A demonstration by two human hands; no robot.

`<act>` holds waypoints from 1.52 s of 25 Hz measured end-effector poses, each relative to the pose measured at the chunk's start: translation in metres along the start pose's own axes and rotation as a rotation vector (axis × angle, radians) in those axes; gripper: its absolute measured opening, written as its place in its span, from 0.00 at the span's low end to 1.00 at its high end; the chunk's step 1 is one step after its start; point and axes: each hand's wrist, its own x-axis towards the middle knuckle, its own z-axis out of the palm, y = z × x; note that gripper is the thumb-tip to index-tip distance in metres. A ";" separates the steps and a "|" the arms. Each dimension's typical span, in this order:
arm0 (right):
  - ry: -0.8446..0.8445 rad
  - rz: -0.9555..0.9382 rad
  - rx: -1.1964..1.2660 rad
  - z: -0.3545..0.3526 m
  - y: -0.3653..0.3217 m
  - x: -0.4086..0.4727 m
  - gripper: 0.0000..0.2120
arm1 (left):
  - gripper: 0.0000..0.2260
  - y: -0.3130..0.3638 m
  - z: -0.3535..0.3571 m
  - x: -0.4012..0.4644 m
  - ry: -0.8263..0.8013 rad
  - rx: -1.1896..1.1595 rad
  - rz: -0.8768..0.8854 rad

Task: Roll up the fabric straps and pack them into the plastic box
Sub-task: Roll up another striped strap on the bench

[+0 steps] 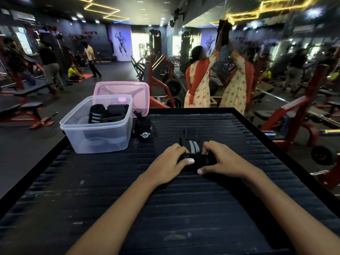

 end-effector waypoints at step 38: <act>0.228 0.238 0.859 0.004 -0.019 0.000 0.18 | 0.19 0.011 -0.004 0.005 0.307 -0.328 0.023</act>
